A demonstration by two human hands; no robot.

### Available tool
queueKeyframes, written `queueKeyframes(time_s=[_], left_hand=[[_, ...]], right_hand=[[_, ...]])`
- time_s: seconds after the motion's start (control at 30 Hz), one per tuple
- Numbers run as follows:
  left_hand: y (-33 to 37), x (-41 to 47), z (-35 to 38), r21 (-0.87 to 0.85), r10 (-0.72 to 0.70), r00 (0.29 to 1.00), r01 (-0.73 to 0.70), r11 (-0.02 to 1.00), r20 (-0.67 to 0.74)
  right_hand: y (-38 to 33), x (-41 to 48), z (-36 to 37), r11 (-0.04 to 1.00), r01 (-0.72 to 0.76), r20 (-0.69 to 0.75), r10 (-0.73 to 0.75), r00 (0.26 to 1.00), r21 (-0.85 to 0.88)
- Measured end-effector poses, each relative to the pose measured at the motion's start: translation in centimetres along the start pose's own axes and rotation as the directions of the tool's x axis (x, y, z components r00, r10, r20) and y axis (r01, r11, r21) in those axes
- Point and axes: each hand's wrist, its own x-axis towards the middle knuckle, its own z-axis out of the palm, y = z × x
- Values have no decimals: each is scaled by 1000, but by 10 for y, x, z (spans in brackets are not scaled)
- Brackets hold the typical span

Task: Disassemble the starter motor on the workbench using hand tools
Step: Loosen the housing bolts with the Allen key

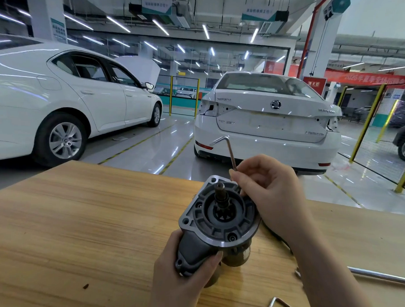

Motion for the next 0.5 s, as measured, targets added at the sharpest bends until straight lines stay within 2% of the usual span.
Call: queueKeyframes(time_s=[0.13,0.27,0.37,0.5], left_hand=[[-1,0,0,4,0,1000,0,1000,-10],[-1,-1,0,13,0,1000,0,1000,-1],[0,-2,0,15,0,1000,0,1000,9],[1,-2,0,7,-5,1000,5,1000,-10]], right_hand=[[2,1,-1,1000,-3,41,3,999,11],[-1,0,-2,995,39,114,-29,993,-87],[-2,-1,-5,994,45,154,-30,988,-100],[-7,-1,-6,1000,15,173,-10,985,-27]])
